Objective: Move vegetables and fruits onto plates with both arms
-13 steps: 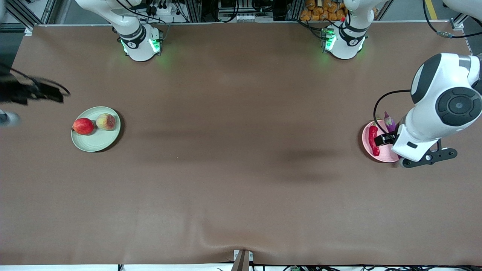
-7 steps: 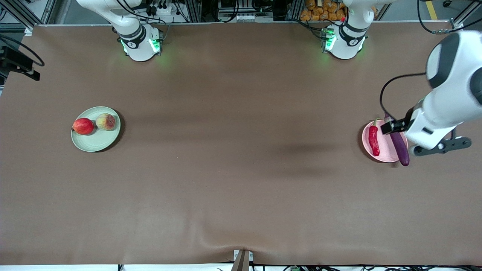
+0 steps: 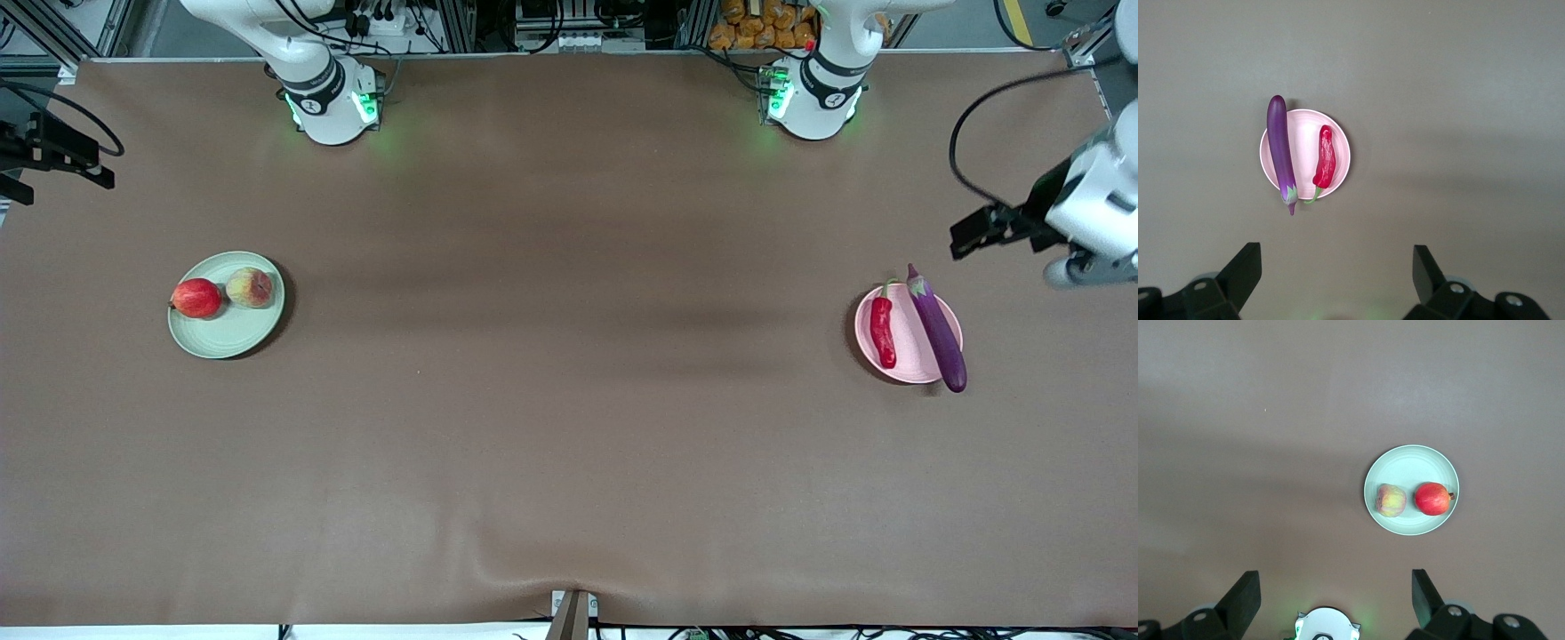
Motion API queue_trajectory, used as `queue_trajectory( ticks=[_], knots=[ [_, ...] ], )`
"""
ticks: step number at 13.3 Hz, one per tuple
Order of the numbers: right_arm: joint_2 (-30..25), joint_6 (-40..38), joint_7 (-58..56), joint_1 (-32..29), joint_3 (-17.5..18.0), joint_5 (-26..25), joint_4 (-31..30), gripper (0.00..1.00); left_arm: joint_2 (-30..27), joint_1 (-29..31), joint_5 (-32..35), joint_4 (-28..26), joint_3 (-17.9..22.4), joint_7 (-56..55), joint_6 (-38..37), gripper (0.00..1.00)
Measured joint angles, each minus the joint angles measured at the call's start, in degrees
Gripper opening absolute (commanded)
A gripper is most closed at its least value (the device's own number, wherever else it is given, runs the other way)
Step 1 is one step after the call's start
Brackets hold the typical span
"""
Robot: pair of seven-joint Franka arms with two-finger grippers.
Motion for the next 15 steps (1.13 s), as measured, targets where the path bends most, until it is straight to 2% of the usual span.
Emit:
queue_trajectory(
  ticks=[5, 11, 15],
  knots=[
    [-1.71, -0.16, 1.51, -0.02, 0.20, -0.08, -2.18, 1.00, -4.21, -0.40, -0.34, 0.02, -0.02, 6.49, -2.47, 1.00],
    [-1.72, -0.29, 2.19, -0.87, 0.63, -0.31, -2.42, 1.00, -4.53, -0.55, -0.60, 2.59, -2.60, 6.99, -5.55, 1.00],
    [-1.72, -0.41, 2.20, -1.86, 1.73, -0.32, -2.44, 1.00, -4.20, -0.54, -1.05, 2.58, -2.80, 6.47, -6.09, 1.00]
  ],
)
